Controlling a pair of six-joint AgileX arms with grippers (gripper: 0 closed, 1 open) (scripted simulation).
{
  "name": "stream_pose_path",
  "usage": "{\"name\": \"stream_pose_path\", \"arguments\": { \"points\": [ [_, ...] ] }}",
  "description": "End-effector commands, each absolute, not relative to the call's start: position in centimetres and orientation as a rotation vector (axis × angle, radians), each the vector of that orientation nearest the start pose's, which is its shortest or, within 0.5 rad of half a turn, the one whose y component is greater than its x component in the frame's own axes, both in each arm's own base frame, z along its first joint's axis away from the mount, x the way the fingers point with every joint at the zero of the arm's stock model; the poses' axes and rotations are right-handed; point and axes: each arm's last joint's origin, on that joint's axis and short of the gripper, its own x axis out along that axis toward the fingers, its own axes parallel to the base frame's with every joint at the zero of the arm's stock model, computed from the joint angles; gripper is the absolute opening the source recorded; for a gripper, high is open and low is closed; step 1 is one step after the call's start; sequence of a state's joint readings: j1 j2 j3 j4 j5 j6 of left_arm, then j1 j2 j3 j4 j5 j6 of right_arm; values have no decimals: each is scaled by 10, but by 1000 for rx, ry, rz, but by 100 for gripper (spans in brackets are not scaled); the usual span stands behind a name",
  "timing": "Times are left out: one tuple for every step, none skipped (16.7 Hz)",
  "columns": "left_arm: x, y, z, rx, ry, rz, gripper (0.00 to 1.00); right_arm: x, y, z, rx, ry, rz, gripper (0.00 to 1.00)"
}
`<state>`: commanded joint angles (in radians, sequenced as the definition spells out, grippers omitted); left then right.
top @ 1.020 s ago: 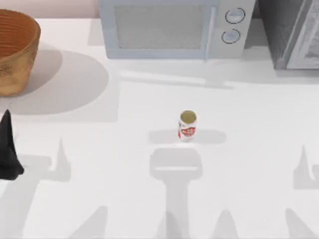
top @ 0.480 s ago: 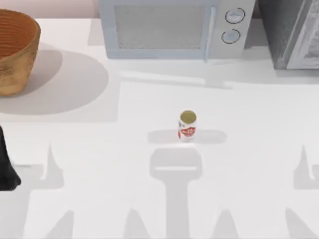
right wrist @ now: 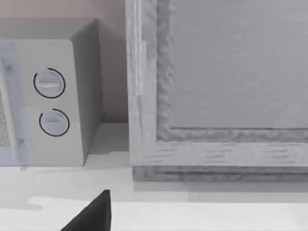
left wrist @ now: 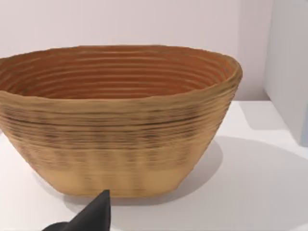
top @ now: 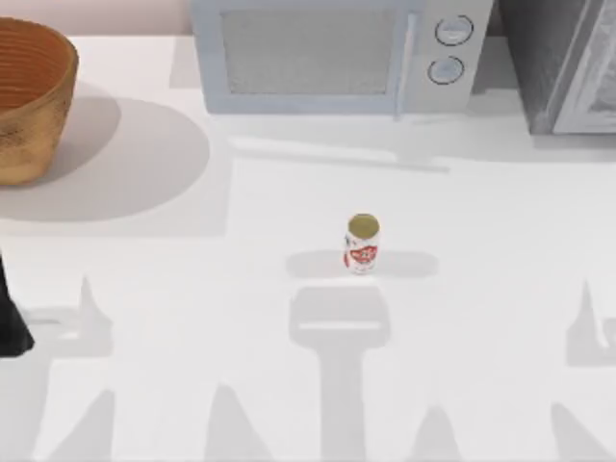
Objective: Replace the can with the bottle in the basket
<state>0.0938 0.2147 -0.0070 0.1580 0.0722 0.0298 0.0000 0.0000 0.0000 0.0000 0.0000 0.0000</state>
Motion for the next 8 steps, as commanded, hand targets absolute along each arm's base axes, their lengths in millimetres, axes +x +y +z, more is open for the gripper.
{"name": "stream_pose_path", "arguments": {
  "points": [
    [122, 11, 153, 28, 77, 22, 100, 106, -1, 160, 0, 0, 0, 100],
    [126, 14, 152, 34, 91, 21, 100, 106, -1, 160, 0, 0, 0, 100],
    [130, 17, 151, 39, 105, 20, 100, 106, -1, 160, 0, 0, 0, 100],
    [134, 21, 149, 44, 118, 17, 100, 106, -1, 160, 0, 0, 0, 100],
    [138, 26, 147, 49, 131, 14, 100, 106, -1, 160, 0, 0, 0, 100],
    [143, 30, 144, 53, 144, 9, 100, 106, -1, 160, 0, 0, 0, 100],
    [147, 35, 141, 56, 157, 5, 100, 106, -1, 160, 0, 0, 0, 100],
    [150, 41, 137, 58, 169, 0, 100, 106, -1, 160, 0, 0, 0, 100]
  ]
}}
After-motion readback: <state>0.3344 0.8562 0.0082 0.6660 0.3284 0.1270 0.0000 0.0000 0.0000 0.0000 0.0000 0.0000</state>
